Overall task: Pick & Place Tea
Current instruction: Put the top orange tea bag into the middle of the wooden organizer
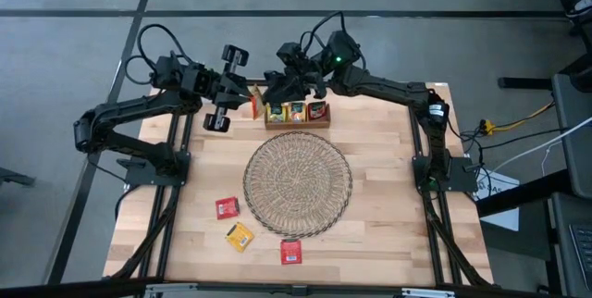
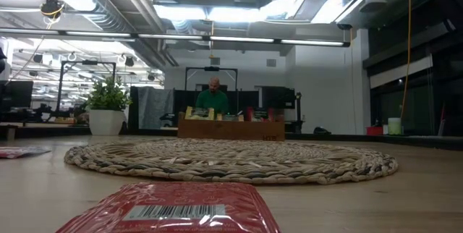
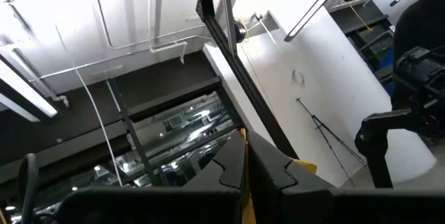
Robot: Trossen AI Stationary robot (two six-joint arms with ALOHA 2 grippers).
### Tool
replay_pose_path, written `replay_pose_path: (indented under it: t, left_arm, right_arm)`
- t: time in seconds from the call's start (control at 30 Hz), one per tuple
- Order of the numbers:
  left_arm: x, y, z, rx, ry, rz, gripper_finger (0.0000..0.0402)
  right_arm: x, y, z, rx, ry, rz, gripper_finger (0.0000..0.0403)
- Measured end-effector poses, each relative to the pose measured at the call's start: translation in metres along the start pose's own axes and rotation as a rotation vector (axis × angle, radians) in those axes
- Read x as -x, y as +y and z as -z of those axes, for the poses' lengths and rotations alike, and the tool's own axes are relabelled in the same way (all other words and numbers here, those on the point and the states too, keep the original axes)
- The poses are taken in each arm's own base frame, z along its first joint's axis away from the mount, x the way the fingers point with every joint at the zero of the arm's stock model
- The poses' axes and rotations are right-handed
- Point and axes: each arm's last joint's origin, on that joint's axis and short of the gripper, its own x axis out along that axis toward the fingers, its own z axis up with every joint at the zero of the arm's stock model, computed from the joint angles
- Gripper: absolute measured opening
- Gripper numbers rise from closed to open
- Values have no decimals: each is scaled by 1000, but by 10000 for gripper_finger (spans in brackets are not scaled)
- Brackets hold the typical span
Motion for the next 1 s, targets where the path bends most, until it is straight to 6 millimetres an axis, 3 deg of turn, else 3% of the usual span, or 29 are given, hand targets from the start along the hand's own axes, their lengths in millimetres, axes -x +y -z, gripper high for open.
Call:
replay_pose_path:
  t: [0.13, 0.2, 0.6, 0.73, 1.0]
  left_arm:
    - [0, 0, 0, 3, 0, -1, 3]
    - [0, 0, 0, 3, 0, -1, 3]
    - [0, 2, 0, 109, -7, -72, 19]
    - [0, 3, -1, 179, -15, -97, 54]
    - [2, -1, -16, 223, -41, -65, 163]
  right_arm:
    - [0, 0, 0, 2, 0, 0, 33]
    - [0, 0, 0, 3, 0, -1, 11]
    - [0, 0, 0, 4, 0, -2, 3]
    - [1, 0, 0, 7, 8, -6, 2]
    - [11, -2, -5, 16, 17, 3, 2]
